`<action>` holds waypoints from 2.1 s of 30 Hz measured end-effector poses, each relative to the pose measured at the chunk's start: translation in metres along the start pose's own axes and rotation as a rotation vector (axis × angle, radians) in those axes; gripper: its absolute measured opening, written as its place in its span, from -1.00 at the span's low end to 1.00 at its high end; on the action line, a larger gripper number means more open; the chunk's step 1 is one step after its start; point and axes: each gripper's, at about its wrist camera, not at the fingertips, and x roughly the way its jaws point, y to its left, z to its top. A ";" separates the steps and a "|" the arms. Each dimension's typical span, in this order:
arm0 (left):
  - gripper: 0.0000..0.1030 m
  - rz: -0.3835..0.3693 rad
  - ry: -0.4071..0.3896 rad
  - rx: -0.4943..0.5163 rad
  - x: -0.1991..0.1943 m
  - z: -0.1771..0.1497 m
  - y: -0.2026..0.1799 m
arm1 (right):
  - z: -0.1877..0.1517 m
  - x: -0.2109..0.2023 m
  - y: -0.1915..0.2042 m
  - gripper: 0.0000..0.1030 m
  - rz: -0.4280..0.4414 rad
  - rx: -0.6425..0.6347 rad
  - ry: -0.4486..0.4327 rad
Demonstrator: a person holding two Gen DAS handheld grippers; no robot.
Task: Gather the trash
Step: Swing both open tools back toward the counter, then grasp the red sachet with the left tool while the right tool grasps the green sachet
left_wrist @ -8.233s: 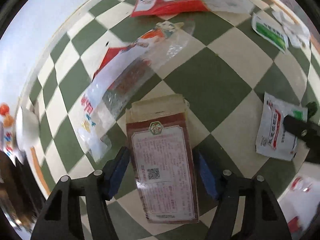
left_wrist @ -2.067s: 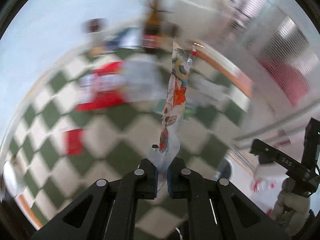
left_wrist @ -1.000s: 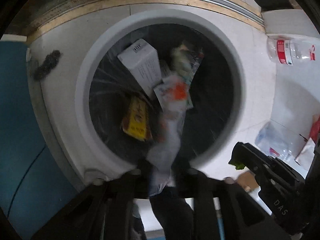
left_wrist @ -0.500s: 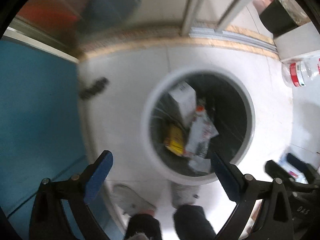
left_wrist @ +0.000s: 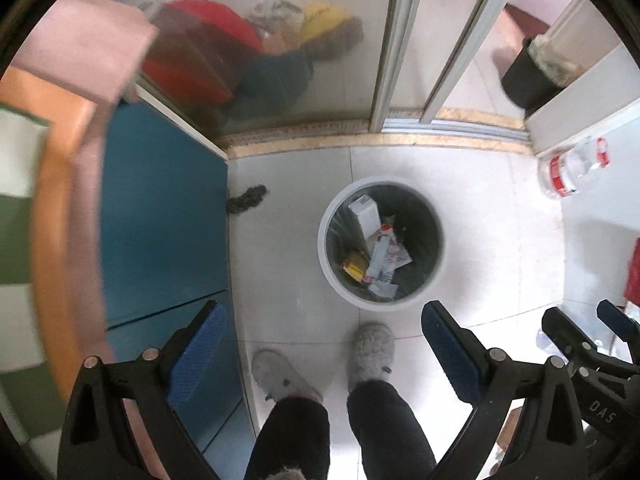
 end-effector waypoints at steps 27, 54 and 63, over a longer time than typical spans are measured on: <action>0.95 -0.052 -0.283 -0.120 -0.299 -0.051 0.095 | -0.049 -0.339 0.074 1.00 0.111 -0.056 -0.217; 0.92 0.101 -0.050 -1.272 -0.174 -0.381 0.602 | -0.122 -0.185 0.685 1.00 0.157 -0.797 0.003; -0.45 0.105 -0.097 -1.212 -0.161 -0.383 0.609 | -0.161 -0.193 0.719 -0.16 0.118 -0.923 -0.175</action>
